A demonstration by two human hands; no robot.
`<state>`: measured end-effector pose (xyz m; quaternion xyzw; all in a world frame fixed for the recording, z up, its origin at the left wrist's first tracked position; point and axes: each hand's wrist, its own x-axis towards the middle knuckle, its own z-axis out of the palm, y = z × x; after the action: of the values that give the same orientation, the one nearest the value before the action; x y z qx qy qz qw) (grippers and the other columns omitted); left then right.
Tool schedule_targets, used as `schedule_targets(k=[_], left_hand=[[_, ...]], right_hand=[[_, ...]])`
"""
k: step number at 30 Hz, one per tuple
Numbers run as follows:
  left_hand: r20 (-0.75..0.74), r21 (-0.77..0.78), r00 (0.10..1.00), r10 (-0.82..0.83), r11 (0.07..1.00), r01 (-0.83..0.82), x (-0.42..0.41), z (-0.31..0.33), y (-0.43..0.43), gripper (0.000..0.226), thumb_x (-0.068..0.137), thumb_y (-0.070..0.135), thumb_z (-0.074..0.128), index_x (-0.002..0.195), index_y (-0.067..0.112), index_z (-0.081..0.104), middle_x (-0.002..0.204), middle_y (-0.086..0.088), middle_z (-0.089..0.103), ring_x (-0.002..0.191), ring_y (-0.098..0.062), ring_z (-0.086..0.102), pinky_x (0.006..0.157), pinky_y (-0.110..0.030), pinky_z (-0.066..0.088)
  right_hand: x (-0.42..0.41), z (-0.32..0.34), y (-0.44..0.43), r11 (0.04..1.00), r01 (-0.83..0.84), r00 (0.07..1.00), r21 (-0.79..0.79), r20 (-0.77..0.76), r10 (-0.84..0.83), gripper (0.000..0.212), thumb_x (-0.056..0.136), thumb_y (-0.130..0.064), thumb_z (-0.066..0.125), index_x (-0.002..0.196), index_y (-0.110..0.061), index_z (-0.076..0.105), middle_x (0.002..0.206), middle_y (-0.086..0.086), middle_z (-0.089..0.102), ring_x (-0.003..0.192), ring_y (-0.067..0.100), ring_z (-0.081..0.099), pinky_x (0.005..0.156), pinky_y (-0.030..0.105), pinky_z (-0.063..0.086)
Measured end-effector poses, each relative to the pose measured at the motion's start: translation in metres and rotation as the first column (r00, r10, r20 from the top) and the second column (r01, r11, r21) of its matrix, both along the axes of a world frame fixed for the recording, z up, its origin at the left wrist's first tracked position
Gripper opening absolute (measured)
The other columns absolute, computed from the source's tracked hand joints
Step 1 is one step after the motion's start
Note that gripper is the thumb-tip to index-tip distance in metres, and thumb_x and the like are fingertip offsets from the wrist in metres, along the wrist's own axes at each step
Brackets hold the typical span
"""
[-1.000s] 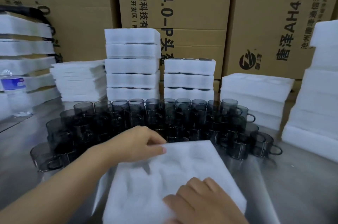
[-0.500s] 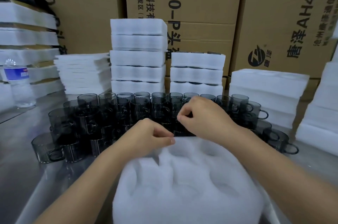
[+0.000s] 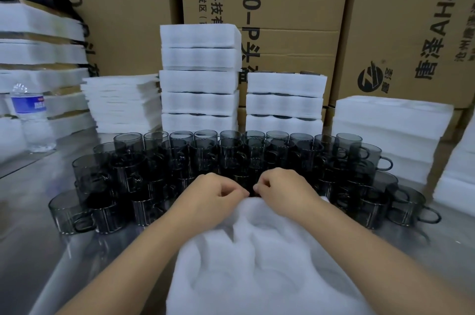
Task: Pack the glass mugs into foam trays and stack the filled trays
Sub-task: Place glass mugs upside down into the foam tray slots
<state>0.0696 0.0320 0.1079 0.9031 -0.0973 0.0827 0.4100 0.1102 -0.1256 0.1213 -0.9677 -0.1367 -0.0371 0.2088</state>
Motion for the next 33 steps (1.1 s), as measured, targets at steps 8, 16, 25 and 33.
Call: schedule_targets(k=[8, 16, 25, 33], left_hand=[[0.186, 0.000, 0.979, 0.084, 0.996, -0.086, 0.003, -0.003, 0.002, 0.020, 0.087, 0.019, 0.064, 0.083, 0.037, 0.074, 0.066, 0.031, 0.065, 0.064, 0.010, 0.059, 0.057, -0.004, 0.039], [0.138, -0.358, 0.982, 0.131, 0.931, -0.074, 0.010, -0.007, 0.004, 0.021, 0.084, 0.043, 0.062, 0.101, 0.040, 0.050, 0.074, 0.013, 0.071, 0.074, -0.008, 0.069, 0.078, -0.030, 0.050], [0.142, -0.505, 0.980, 0.137, 0.862, -0.047, 0.012, -0.008, 0.005, 0.021, 0.087, 0.042, 0.060, 0.106, 0.038, 0.052, 0.071, 0.011, 0.071, 0.069, -0.005, 0.068, 0.067, -0.022, 0.045], [0.154, -0.568, 0.978, 0.140, 0.823, -0.028, 0.012, -0.009, 0.007, 0.037, 0.069, 0.036, 0.055, 0.105, 0.044, 0.049, 0.075, 0.013, 0.068, 0.074, -0.002, 0.065, 0.063, -0.021, 0.051]], right_hand=[[-0.013, 0.004, 0.003, 0.993, -0.107, 0.956, 0.041, 0.279, 0.092, 0.019, 0.096, -0.034, 0.047, 0.096, -0.024, 0.063, 0.101, -0.004, 0.064, 0.095, 0.022, 0.059, 0.077, 0.034, 0.046], [-0.017, 0.011, -0.004, 0.885, -0.305, 0.905, 0.352, 0.397, 0.154, 0.012, 0.092, -0.025, 0.057, 0.080, -0.023, 0.059, 0.080, -0.012, 0.051, 0.072, 0.003, 0.046, 0.069, 0.023, 0.033], [-0.021, 0.007, -0.005, 0.823, -0.491, 0.831, 0.287, 0.439, 0.343, 0.002, 0.084, -0.019, 0.068, 0.083, -0.017, 0.068, 0.095, -0.012, 0.050, 0.089, 0.002, 0.045, 0.071, 0.012, 0.030], [-0.015, 0.005, -0.005, 0.833, -0.480, 0.809, 0.277, 0.507, 0.297, 0.016, 0.078, -0.019, 0.075, 0.091, -0.022, 0.067, 0.103, -0.014, 0.046, 0.097, -0.004, 0.043, 0.084, 0.019, 0.038]])
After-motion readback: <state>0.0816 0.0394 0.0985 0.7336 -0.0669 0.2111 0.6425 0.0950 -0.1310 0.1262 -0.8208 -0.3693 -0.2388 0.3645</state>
